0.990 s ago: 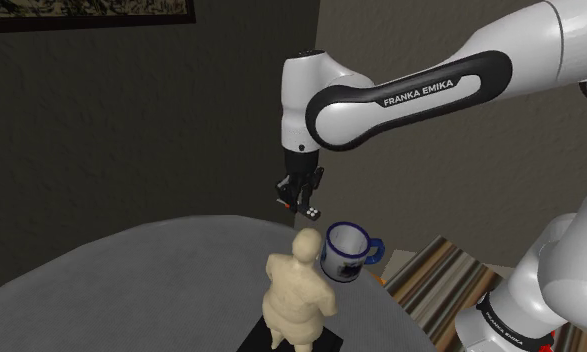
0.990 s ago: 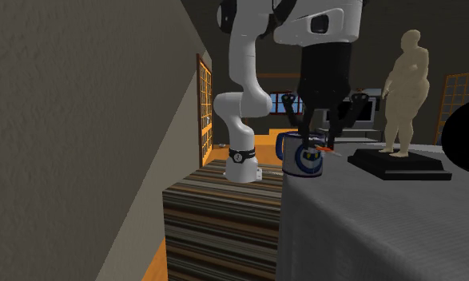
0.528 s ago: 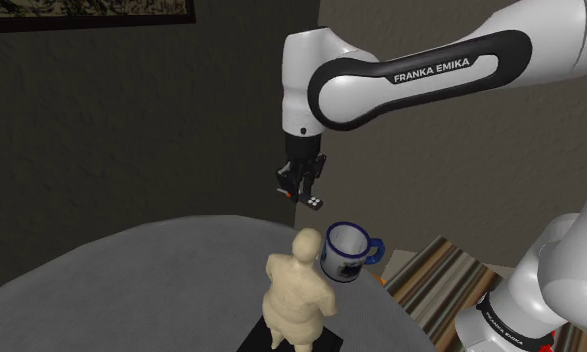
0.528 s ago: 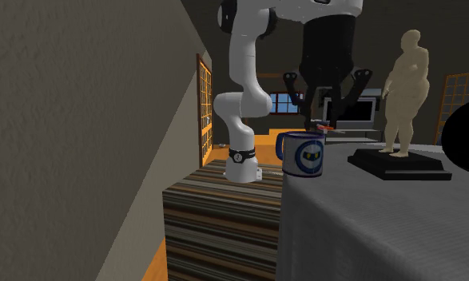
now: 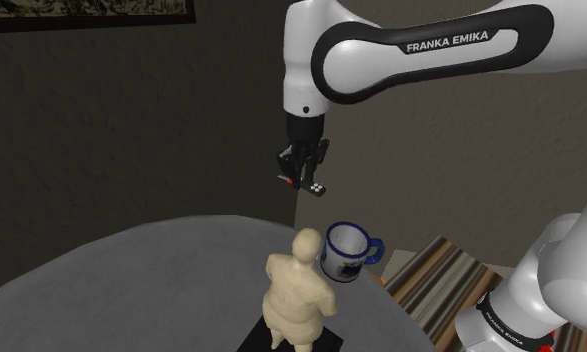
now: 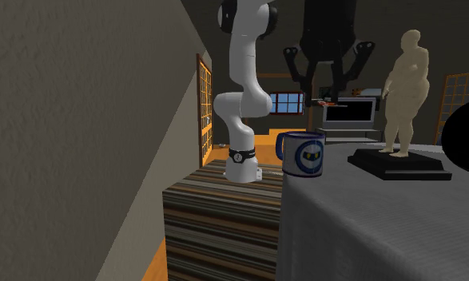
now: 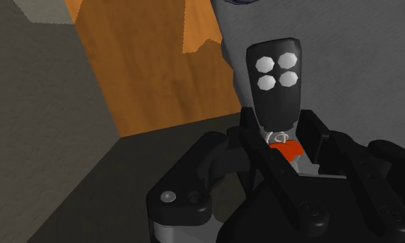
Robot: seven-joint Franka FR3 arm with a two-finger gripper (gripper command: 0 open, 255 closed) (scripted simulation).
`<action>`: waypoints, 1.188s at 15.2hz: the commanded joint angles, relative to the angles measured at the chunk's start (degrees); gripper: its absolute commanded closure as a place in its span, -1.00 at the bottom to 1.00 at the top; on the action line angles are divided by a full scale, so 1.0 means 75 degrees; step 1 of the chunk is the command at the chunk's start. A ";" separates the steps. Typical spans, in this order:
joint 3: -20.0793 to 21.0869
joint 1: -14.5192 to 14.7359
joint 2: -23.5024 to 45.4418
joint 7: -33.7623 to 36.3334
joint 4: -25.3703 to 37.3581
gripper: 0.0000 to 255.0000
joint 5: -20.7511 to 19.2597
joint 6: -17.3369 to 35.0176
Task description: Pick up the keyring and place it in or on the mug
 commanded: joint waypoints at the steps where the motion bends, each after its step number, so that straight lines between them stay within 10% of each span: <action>1: -0.0001 -0.0008 -0.0336 -0.0044 -0.0255 1.00 0.0132 -0.0061; 13: -0.0281 0.0460 -0.4159 -0.0482 -0.3541 1.00 0.1411 -0.0442; 18: -0.0207 0.0489 -0.4112 -0.0506 -0.4015 1.00 0.1463 0.0079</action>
